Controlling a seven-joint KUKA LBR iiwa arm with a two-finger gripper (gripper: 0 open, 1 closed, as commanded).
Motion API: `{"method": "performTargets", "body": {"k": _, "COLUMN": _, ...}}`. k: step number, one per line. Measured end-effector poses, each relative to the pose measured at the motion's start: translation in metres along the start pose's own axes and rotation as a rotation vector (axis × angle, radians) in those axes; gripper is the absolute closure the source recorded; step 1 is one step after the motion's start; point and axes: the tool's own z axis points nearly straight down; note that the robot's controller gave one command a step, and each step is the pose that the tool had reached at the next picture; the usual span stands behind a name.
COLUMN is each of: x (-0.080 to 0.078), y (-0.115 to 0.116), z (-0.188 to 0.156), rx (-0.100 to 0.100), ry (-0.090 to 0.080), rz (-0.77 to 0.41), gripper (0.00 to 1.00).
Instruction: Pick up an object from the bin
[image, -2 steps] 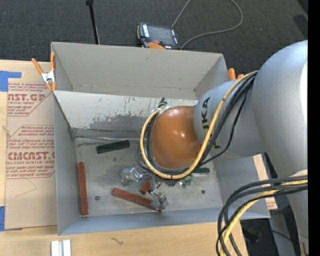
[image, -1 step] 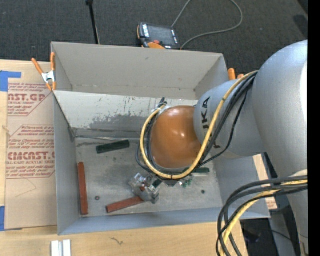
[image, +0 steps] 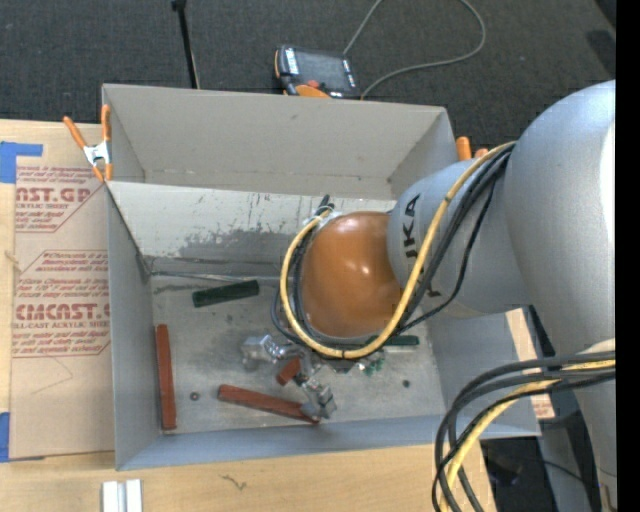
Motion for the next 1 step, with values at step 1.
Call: {"method": "performTargets", "body": {"k": 1, "x": 0.0471, "y": -0.0859, "z": 0.0066, "rx": 0.005, "ry": 0.002, "rz": -0.035, "gripper": 0.00}}
